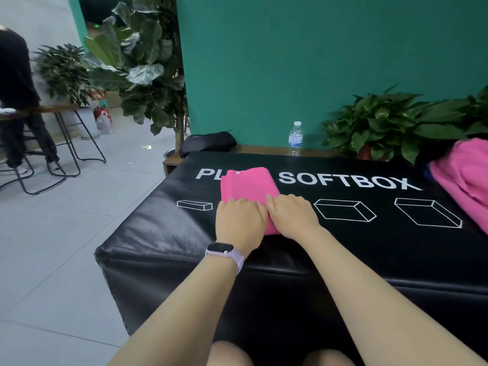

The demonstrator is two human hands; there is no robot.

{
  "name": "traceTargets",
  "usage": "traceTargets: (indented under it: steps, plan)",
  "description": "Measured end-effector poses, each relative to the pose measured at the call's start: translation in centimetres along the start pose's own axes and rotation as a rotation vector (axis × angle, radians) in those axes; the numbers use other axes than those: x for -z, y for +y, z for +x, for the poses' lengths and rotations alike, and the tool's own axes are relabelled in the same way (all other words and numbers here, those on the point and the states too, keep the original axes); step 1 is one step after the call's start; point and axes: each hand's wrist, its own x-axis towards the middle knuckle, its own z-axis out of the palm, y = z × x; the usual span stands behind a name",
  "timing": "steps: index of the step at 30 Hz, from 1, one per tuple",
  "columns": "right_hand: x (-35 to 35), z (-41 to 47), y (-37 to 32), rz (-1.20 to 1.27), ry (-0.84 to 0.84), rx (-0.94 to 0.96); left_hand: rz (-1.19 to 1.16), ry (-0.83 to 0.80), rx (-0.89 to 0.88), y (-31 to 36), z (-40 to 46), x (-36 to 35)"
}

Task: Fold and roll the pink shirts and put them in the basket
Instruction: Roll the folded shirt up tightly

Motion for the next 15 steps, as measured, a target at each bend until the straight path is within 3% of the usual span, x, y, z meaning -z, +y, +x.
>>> traceTargets:
  steps: [5,12,15]
  plan:
    - [-0.2,-2.3,-0.4,-0.153,0.181,0.161,-0.074,-0.116,-0.025,-1.0,2.9,-1.1]
    - [0.2,-2.0,-1.1,-0.225,0.161,0.123,-0.066,-0.088,-0.021,-1.0,2.2,-1.2]
    - [0.9,-1.9,-1.7,-0.262,0.061,0.125,-0.092,-0.162,0.008,-1.1,1.9,-0.1]
